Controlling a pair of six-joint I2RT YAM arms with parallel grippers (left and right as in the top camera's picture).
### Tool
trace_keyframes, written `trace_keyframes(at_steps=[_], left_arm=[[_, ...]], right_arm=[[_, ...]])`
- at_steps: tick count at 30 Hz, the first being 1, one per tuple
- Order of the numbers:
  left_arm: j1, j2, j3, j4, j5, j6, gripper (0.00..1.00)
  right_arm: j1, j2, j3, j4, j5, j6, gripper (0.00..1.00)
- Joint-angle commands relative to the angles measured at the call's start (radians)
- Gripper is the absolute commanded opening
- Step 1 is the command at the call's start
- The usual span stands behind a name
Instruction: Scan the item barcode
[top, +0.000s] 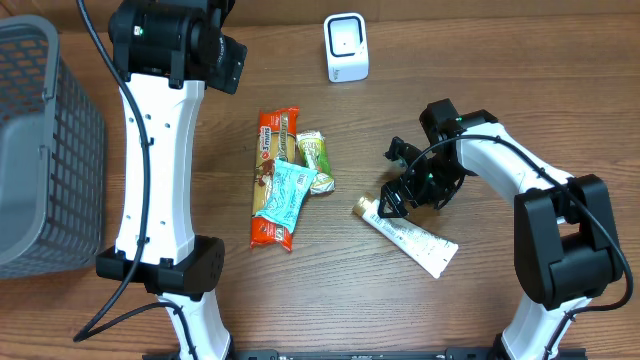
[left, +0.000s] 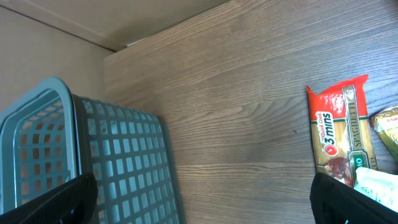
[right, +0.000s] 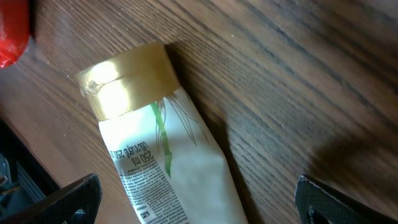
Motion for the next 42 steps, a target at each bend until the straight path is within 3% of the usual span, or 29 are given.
trace_keyframes(at_steps=[1, 9, 12, 16, 19, 24, 26, 31, 33, 42], left_arm=[[0.005, 0.011, 0.001, 0.000, -0.013, 0.014, 1.00], [0.005, 0.011, 0.002, 0.000, -0.013, 0.014, 1.00], [0.005, 0.011, 0.001, 0.000, -0.013, 0.014, 1.00], [0.005, 0.011, 0.001, 0.000, -0.013, 0.014, 1.00], [0.005, 0.011, 0.001, 0.000, -0.013, 0.014, 1.00], [0.005, 0.011, 0.001, 0.000, -0.013, 0.014, 0.99], [0.005, 0.011, 0.001, 0.000, -0.013, 0.014, 1.00], [0.005, 0.011, 0.002, 0.000, -0.013, 0.014, 0.99], [0.005, 0.011, 0.001, 0.000, -0.013, 0.014, 1.00], [0.005, 0.011, 0.001, 0.000, -0.013, 0.014, 1.00]], right_arm=[[0.000, 0.005, -0.024, 0.023, -0.021, -0.057, 1.00], [-0.002, 0.005, -0.215, 0.167, 0.045, -0.052, 0.96], [-0.003, 0.005, -0.230, 0.193, 0.045, -0.044, 0.83], [-0.002, 0.005, -0.230, 0.230, 0.036, 0.032, 0.42], [-0.001, 0.005, -0.230, 0.256, 0.010, 0.063, 0.38], [-0.003, 0.005, -0.229, 0.386, 0.014, 0.200, 0.20], [-0.009, 0.005, -0.195, 0.459, 0.047, 0.275, 0.25], [-0.009, 0.005, -0.066, 0.459, 0.077, 0.286, 0.66], [-0.010, 0.005, -0.030, 0.431, 0.082, 0.291, 0.74], [-0.034, 0.005, -0.041, 0.134, 0.077, 0.316, 0.79]])
